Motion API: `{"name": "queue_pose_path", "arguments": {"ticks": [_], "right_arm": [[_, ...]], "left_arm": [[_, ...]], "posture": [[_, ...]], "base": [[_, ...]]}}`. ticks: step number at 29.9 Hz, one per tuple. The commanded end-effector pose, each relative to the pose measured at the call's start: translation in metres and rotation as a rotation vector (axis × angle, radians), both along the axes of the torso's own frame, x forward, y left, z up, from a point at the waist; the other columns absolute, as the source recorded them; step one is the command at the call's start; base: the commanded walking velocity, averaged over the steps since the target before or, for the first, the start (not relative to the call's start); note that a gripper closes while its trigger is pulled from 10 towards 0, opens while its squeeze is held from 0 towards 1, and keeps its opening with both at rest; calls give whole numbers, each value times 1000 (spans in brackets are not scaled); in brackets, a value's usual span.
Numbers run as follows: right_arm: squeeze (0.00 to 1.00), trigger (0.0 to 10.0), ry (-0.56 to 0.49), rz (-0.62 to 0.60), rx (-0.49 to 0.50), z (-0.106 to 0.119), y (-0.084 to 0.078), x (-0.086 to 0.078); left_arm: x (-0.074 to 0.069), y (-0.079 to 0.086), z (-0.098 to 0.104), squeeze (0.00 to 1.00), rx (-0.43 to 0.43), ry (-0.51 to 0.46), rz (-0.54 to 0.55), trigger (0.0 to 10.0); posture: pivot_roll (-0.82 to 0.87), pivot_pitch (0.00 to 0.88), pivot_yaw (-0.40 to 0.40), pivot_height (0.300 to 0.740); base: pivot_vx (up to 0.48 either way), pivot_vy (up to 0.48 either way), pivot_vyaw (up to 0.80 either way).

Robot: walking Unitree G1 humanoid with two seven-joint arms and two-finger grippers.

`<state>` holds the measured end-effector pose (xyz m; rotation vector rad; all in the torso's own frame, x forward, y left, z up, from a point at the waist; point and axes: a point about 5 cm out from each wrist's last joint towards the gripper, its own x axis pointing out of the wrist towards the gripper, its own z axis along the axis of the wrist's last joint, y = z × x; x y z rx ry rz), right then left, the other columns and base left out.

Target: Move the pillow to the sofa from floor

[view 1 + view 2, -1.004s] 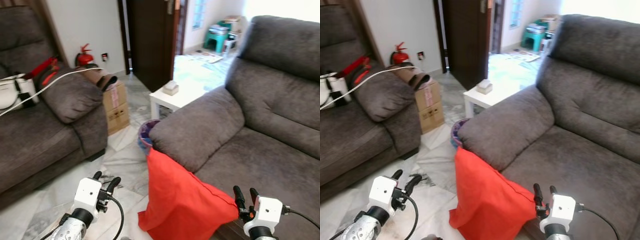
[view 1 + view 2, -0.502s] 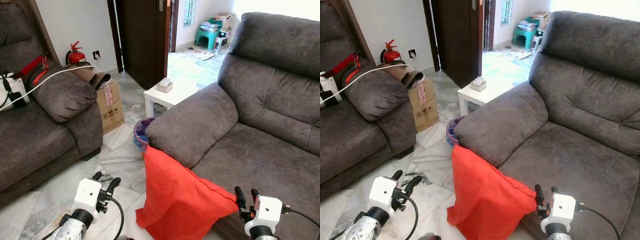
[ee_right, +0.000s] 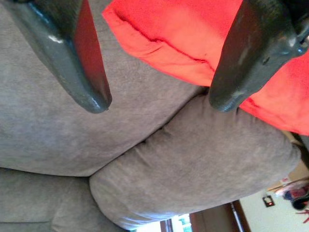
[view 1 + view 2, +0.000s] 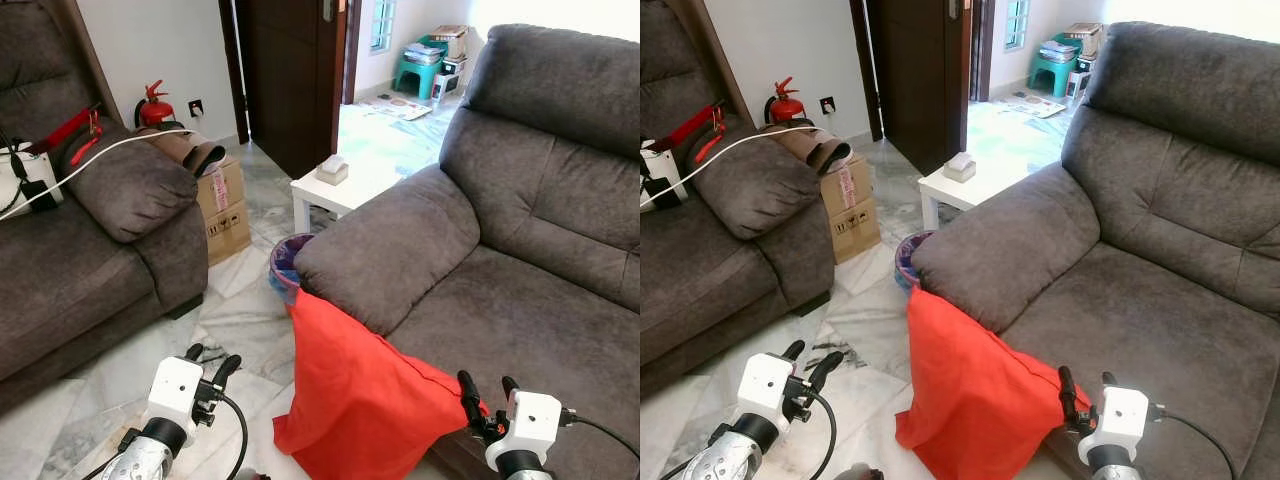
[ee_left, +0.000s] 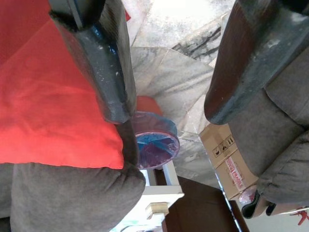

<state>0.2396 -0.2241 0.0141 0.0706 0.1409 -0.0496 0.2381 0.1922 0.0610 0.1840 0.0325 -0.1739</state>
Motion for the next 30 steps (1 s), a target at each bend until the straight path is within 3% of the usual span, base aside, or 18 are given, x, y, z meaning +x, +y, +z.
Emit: {"name": "queue_pose_path", "arguments": {"ticks": [1,22,23,30], "right_arm": [[1000,10000,18,2,3,-4,2,-2],[1000,10000,34,-2,4,-8,6,-3],[0,10000,39,1,2,-8,7,-3],[0,10000,45,11,3,-9,8,-2]], "left_arm": [[-1,2,3,0,9,-1,2,10000],[-1,1,2,0,4,9,-4,10000],[-1,1,2,0,5,10,-4,10000],[-1,1,1,0,9,12,-3,10000]], "posture": [[-10,82,25,638],[-6,86,31,638],[-7,86,32,638],[-5,86,30,638]], "base": [[0,0,0],[0,0,0],[0,0,0],[140,0,0]]}}
